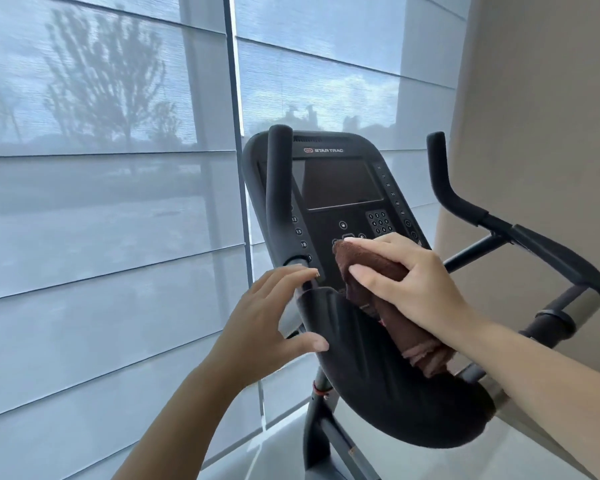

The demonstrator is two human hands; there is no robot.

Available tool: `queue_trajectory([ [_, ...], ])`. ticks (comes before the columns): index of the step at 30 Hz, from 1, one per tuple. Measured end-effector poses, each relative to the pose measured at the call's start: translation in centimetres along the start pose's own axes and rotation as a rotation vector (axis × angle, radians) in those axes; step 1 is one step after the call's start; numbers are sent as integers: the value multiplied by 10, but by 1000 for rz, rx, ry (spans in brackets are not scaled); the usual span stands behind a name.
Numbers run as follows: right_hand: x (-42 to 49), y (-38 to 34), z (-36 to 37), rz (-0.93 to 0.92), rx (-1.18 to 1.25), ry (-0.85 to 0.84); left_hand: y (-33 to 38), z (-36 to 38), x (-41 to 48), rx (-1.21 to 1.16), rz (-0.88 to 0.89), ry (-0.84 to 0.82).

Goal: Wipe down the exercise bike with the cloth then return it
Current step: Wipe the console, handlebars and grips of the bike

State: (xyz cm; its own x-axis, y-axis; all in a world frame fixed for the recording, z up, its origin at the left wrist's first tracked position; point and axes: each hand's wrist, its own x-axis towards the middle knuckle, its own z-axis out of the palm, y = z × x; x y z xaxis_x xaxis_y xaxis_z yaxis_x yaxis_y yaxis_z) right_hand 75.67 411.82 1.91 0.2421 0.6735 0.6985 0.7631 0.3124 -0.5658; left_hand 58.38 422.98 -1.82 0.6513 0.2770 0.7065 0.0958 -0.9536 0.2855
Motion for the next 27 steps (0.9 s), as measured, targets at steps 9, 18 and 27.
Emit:
queue_trajectory([
  [9,63,12,53,-153,-47,126,-56,-12,40,143,-140,57],
  [18,173,11,69,-197,-11,379,-93,-21,73,57,-100,-68],
  [27,88,46,68,-43,210,-167,-100,-14,75,0,-74,-52],
])
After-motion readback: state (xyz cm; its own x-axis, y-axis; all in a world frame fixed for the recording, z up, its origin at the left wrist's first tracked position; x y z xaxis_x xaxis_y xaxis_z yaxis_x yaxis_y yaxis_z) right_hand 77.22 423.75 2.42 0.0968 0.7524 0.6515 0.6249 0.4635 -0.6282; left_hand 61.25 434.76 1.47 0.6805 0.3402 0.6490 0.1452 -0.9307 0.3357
